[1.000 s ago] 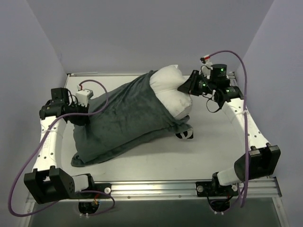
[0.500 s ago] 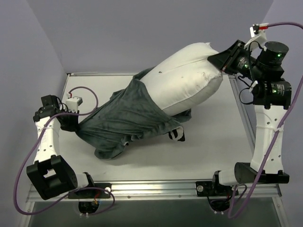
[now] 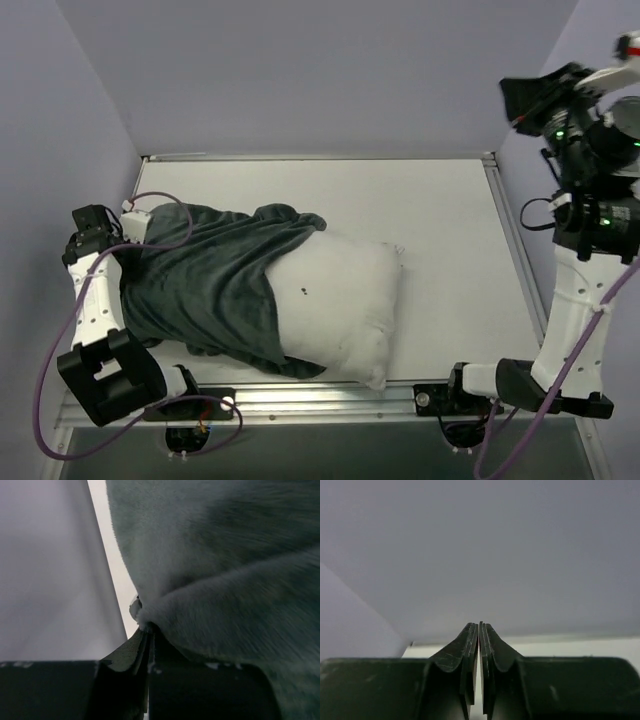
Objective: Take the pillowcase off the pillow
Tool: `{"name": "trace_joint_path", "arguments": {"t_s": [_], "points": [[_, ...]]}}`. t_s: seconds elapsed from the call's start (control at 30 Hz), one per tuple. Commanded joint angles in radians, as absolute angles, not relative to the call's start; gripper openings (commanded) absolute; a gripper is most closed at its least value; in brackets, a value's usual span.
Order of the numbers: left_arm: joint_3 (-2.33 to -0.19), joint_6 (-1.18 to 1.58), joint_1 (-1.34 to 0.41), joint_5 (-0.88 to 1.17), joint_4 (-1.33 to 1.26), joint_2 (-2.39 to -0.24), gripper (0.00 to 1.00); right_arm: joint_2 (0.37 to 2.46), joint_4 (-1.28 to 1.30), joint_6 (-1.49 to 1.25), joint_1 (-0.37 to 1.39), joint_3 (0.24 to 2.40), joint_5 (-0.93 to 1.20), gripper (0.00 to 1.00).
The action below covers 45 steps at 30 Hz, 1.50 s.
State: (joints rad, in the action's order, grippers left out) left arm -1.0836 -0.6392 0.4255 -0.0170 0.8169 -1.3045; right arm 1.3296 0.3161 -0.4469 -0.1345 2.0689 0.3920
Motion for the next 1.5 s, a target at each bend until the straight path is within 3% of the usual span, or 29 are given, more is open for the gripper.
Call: {"name": "trace_joint_path", "arguments": {"t_s": [0.0, 0.03, 0.07, 0.13, 0.3, 0.47, 0.57, 0.7, 0.8, 0.93, 1.0, 1.07, 1.1, 1.17, 1.2, 1.23, 1.3, 1.47], "points": [[-1.201, -0.597, 0.404, 0.126, 0.857, -1.212, 0.02, 1.381, 0.318, -0.383, 0.05, 1.797, 0.421, 0.23], [-1.213, -0.586, 0.4, 0.136, 0.871, -1.207, 0.02, 1.375, 0.316, -0.358, 0.127, 1.692, 0.381, 0.55], [-1.226, -0.577, 0.399, 0.144, 0.879, -1.204, 0.02, 1.373, 0.318, -0.339, 0.262, 1.648, 0.33, 0.68], [-1.255, -0.56, 0.399, 0.149, 0.888, -1.212, 0.02, 1.385, 0.313, -0.324, 0.368, 1.538, 0.319, 0.99], [-1.261, -0.552, 0.397, 0.123, 0.888, -1.224, 0.02, 1.416, 0.363, -0.272, 0.662, 1.411, 0.215, 1.0], [-1.282, -0.551, 0.393, 0.129, 0.9, -1.239, 0.02, 1.474, 0.422, -0.268, 0.84, 1.309, 0.196, 1.0], [-1.33, -0.552, 0.388, 0.156, 0.943, -1.256, 0.47, 1.523, 0.426, -0.273, 0.916, 1.243, 0.177, 1.0], [-1.434, -0.526, 0.361, 0.334, 1.058, -1.226, 0.91, 1.589, 0.41, -0.284, 0.94, 1.154, 0.104, 1.0], [-1.445, -0.456, 0.216, 0.414, 1.097, -1.175, 0.94, 1.666, 0.41, -0.284, 0.937, 1.143, 0.003, 1.0], [-1.29, -0.411, -0.045, 0.26, 1.022, -1.155, 0.94, 1.724, 0.356, -0.275, 0.939, 1.125, -0.057, 1.0], [-1.218, -0.411, -0.093, 0.174, 0.982, -1.175, 0.94, 1.741, 0.307, -0.27, 0.939, 1.108, -0.069, 0.99], [-1.135, -0.419, -0.113, 0.134, 0.921, -1.212, 0.94, 1.768, 0.287, -0.264, 0.933, 1.091, -0.063, 0.92], [-1.117, -0.422, -0.115, 0.083, 0.901, -1.229, 0.99, 1.782, 0.285, -0.264, 0.921, 1.089, -0.036, 0.89], [-1.089, -0.42, -0.112, 0.026, 0.845, -1.273, 0.76, 1.821, 0.291, -0.259, 0.899, 1.085, 0.029, 0.59], [-1.092, -0.42, -0.109, 0.011, 0.838, -1.287, 0.51, 1.83, 0.293, -0.262, 0.875, 1.081, 0.063, 0.32], [-1.097, -0.417, -0.103, 0.009, 0.835, -1.296, 0.37, 1.833, 0.293, -0.268, 0.864, 1.075, 0.066, 0.0], [-1.12, -0.404, -0.081, 0.011, 0.83, -1.301, 0.03, 1.807, 0.29, -0.278, 0.829, 1.055, 0.066, 0.0], [-1.178, -0.431, 0.108, 0.009, 0.813, -1.263, 0.02, 1.603, 0.296, -0.291, 0.668, 1.043, 0.063, 0.0]]}}
